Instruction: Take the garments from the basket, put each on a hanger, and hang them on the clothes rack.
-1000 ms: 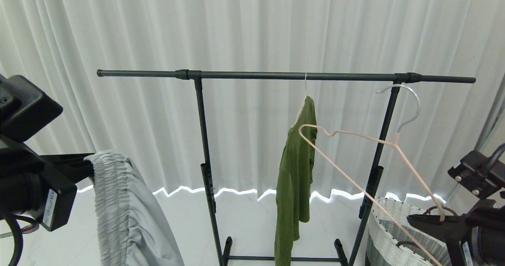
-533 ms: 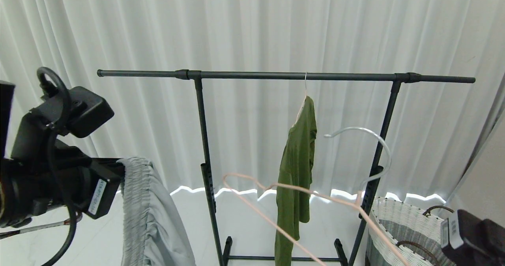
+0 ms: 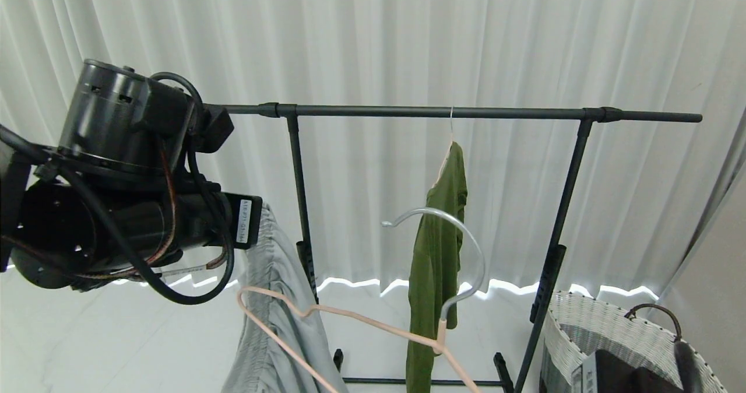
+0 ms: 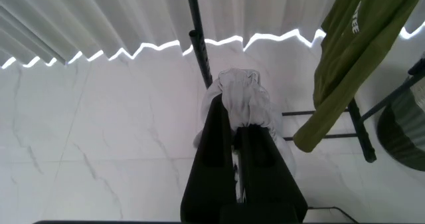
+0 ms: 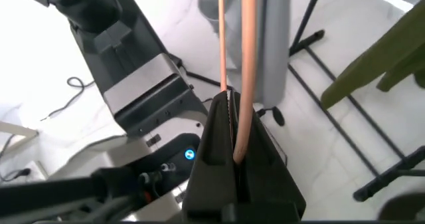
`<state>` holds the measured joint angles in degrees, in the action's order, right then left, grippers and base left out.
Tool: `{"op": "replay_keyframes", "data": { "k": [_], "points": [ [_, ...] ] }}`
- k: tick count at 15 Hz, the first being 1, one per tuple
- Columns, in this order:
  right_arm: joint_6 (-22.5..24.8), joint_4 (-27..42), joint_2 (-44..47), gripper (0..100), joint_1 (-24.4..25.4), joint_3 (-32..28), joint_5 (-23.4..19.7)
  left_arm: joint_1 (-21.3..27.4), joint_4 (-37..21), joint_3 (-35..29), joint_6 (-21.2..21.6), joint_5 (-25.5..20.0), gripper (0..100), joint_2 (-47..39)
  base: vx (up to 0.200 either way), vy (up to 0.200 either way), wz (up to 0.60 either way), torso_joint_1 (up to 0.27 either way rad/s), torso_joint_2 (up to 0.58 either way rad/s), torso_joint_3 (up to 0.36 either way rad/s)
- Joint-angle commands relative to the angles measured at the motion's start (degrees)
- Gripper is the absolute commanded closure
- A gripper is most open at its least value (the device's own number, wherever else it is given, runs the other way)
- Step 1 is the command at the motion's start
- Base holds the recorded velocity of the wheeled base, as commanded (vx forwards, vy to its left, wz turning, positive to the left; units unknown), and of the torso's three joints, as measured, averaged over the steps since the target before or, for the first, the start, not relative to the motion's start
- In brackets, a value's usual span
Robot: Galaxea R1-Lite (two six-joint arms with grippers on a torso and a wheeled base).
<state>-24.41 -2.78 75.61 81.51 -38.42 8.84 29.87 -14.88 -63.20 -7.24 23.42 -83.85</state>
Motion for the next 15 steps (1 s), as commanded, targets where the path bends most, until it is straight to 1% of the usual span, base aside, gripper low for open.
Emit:
{"op": "replay_keyframes", "data": {
  "k": [1,4,7,8,10,11,13,14,15],
  "points": [
    [-0.5,-0.1,2.7,100,0.1,-1.0,0.0,0.1,-0.1,-0.8,-0.1,0.0,100,-1.9,0.000,0.000,0.00,0.000,0.00,0.000],
    [-3.6,-0.2,4.3,100,-0.1,-1.0,0.5,0.1,-0.1,-0.8,-0.1,0.0,100,-1.8,0.000,0.000,0.00,0.000,0.00,0.000],
    [-5.1,-0.2,6.0,100,-0.6,-1.0,1.3,0.0,2.0,-0.4,0.2,0.2,100,-1.8,0.000,0.000,0.00,0.000,0.00,0.000],
    [-5.8,-0.2,6.7,100,-1.2,-1.1,2.3,0.0,2.1,-0.4,0.2,0.3,100,-1.8,0.000,0.000,0.00,0.000,0.00,0.000],
    [-6.3,-0.2,7.4,100,-2.1,-1.2,3.9,0.0,2.1,-0.4,0.3,0.4,100,-1.8,0.000,0.000,0.00,0.000,0.00,0.000],
    [-6.4,-0.2,7.4,100,-2.8,-1.3,4.5,0.0,2.1,-0.3,0.2,1.5,100,-1.8,0.000,0.000,0.00,0.000,0.00,0.000],
    [-7.0,-0.3,7.8,100,-3.3,-2.5,4.8,0.1,2.1,-0.1,0.2,2.1,100,-1.7,0.000,0.000,0.00,0.000,0.00,0.000],
    [-7.0,-0.9,8.2,100,-3.3,-3.1,4.9,0.2,2.1,0.0,0.2,2.1,100,-1.5,0.000,0.000,0.00,0.000,0.00,0.000],
    [-7.0,-3.4,8.9,100,-3.3,-3.2,4.9,0.7,2.1,0.1,0.2,2.1,100,-1.3,0.000,0.000,0.00,0.000,0.00,0.000]
  ]
}}
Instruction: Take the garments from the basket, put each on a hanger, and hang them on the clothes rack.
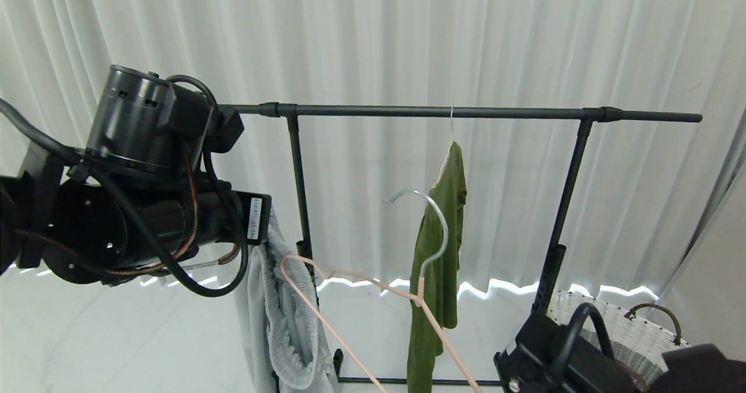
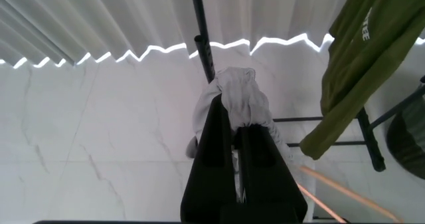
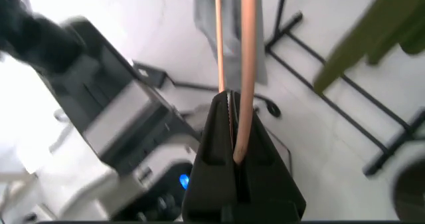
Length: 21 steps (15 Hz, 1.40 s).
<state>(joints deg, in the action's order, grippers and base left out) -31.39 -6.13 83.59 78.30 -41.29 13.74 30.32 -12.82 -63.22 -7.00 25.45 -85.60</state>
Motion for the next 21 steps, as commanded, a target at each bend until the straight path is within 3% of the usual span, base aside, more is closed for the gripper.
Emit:
{"op": "replay_keyframes", "data": {
  "k": [1,3,7,14,17,21],
  "points": [
    [0.1,-3.1,1.9,100,-0.1,-0.4,0.1,0.4,-0.1,0.1,0.0,0.0,100,0.8,0.000,0.000,0.00,0.000,0.00,0.000],
    [0.2,-7.2,3.9,100,-0.3,-0.4,0.6,1.0,-0.1,1.3,0.1,0.1,100,1.5,0.000,0.000,0.00,0.000,0.00,0.000],
    [0.1,-8.0,6.4,100,-1.3,-0.9,0.9,3.3,-0.1,4.8,0.1,0.2,100,4.7,0.000,0.000,0.00,0.000,0.00,0.000],
    [0.1,-8.1,12.4,100,-2.9,-4.7,0.7,9.7,0.0,5.2,-0.2,-0.2,100,8.3,0.000,0.000,0.00,0.000,0.00,0.000],
    [0.5,-11.0,15.3,100,-3.1,-5.9,0.1,14.5,0.0,5.3,0.0,-4.4,100,11.6,0.000,0.000,0.00,0.000,0.00,0.000],
    [0.7,-12.5,17.2,100,-2.9,-7.2,0.2,17.1,0.2,4.7,-0.2,-7.3,100,12.7,0.000,0.000,0.00,0.000,0.00,0.000]
  ]
}}
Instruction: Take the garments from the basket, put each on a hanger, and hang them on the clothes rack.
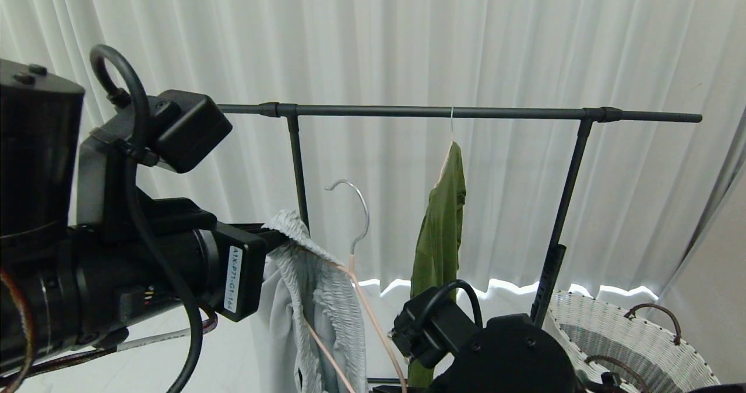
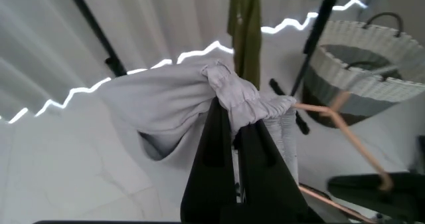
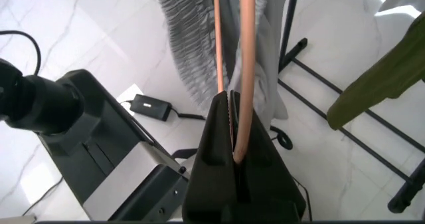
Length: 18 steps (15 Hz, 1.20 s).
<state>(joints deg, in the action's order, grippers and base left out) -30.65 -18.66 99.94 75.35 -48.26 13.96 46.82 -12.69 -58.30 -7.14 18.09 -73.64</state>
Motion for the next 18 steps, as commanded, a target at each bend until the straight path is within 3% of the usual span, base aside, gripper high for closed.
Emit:
{"op": "replay_keyframes", "data": {
  "k": [1,5,9,12,18],
  "points": [
    [0.1,0.0,1.3,100,0.1,-0.3,0.1,1.3,0.1,-0.9,-0.1,-0.2,100,0.8,0.000,0.000,0.00,0.000,0.00,0.000],
    [1.3,-2.3,0.5,100,0.1,0.2,0.8,2.1,0.2,0.8,-0.2,-0.6,100,1.2,0.000,0.000,0.00,0.000,0.00,0.000],
    [6.1,-8.5,-0.4,100,0.1,2.4,3.5,2.1,0.4,0.6,0.1,-0.3,100,1.3,0.000,0.000,0.00,0.000,0.00,0.000],
    [7.9,-13.7,-0.5,100,-0.3,4.7,3.8,1.9,4.8,1.1,0.4,-0.2,100,1.7,0.000,0.000,0.00,0.000,0.00,0.000],
    [11.0,-19.2,-1.1,100,-2.0,5.1,7.1,1.5,4.9,2.0,1.3,3.4,100,1.8,0.000,0.000,0.00,0.000,0.00,0.000]
  ]
}}
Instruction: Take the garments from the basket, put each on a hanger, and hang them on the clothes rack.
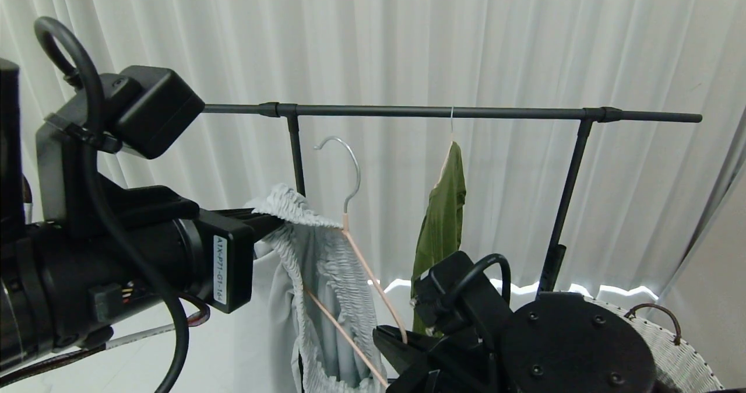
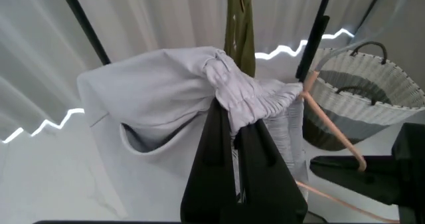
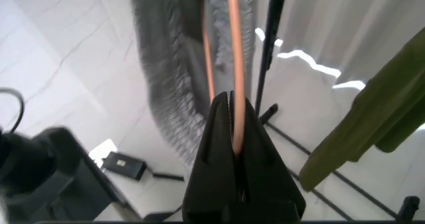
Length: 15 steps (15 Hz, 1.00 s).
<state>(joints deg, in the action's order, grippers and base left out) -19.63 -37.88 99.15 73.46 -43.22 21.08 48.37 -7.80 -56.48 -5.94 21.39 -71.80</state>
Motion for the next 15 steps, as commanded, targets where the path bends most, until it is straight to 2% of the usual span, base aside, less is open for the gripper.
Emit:
{"op": "replay_keyframes", "data": {
  "k": [1,4,10,15],
  "points": [
    [0.3,-0.5,-0.4,100,-0.2,0.1,0.4,0.1,0.0,0.4,0.0,0.1,100,0.0,0.000,0.000,0.00,0.000,0.00,0.000],
    [1.7,-3.0,-0.4,100,-0.3,0.1,0.4,1.9,0.0,1.4,0.0,0.3,100,0.1,0.000,0.000,0.00,0.000,0.00,0.000],
    [3.7,-6.6,-1.1,100,-3.1,0.1,0.9,1.7,0.0,4.4,0.0,2.0,100,2.2,0.000,0.000,0.00,0.000,0.00,0.000],
    [5.2,-9.1,-1.1,100,-2.9,-0.1,2.6,2.1,0.1,4.7,0.1,2.9,100,2.1,0.000,0.000,0.00,0.000,0.00,0.000]
  ]
}}
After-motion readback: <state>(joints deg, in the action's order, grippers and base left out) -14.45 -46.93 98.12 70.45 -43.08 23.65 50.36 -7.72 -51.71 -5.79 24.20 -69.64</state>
